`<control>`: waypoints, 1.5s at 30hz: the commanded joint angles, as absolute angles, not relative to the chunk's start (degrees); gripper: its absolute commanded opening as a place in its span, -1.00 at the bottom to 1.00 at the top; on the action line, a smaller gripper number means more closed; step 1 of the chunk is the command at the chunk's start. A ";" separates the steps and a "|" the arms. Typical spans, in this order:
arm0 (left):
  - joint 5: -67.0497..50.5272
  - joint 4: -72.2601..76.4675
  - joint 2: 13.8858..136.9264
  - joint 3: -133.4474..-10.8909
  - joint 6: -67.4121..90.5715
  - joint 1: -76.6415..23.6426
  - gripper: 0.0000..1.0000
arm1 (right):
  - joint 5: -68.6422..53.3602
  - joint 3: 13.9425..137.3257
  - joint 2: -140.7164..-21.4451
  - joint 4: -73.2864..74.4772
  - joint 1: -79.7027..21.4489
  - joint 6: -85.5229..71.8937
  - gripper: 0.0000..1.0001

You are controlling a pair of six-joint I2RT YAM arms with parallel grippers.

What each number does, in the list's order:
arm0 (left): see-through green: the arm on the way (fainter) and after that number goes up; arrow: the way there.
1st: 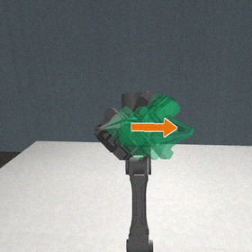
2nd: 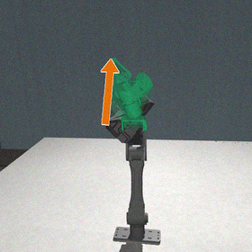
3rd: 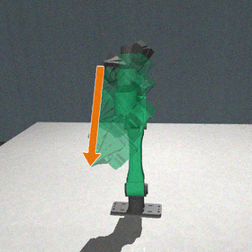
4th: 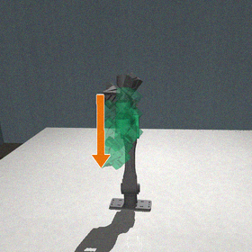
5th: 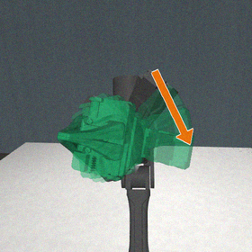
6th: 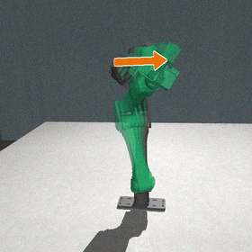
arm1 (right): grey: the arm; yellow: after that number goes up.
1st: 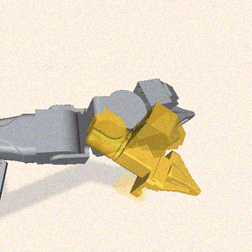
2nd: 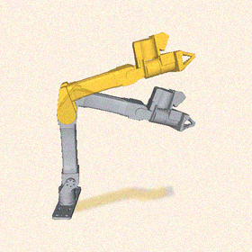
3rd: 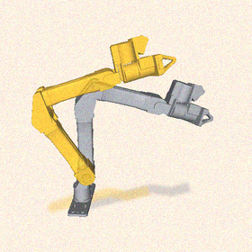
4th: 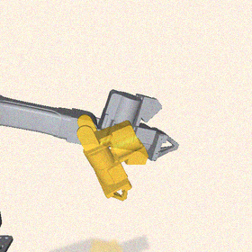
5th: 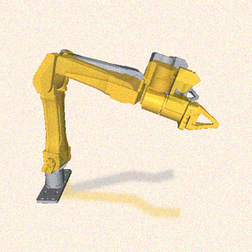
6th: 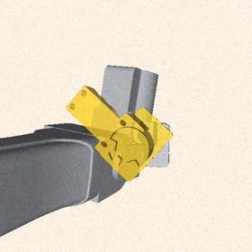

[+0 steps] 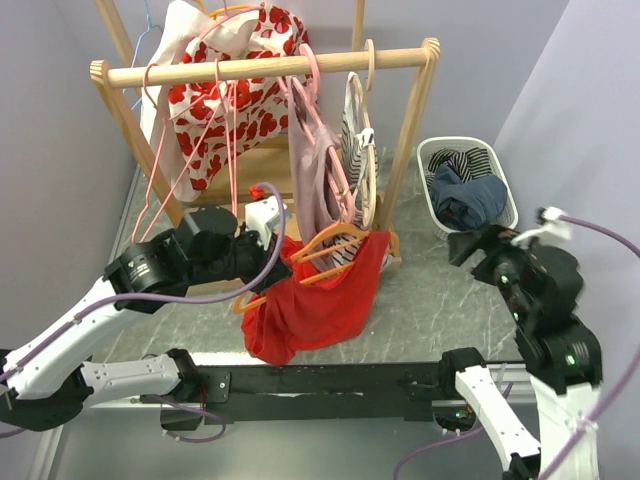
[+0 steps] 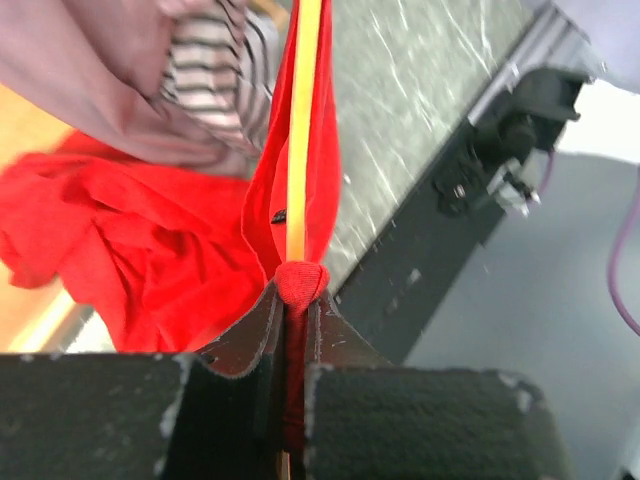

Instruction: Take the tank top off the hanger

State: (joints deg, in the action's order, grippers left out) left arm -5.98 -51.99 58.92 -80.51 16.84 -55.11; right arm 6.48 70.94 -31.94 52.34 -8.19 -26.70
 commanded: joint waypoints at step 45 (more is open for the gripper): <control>-7.82 -36.91 57.22 -77.43 16.88 -55.11 -0.98 | -6.09 58.09 -48.79 29.26 -16.96 -29.00 -1.00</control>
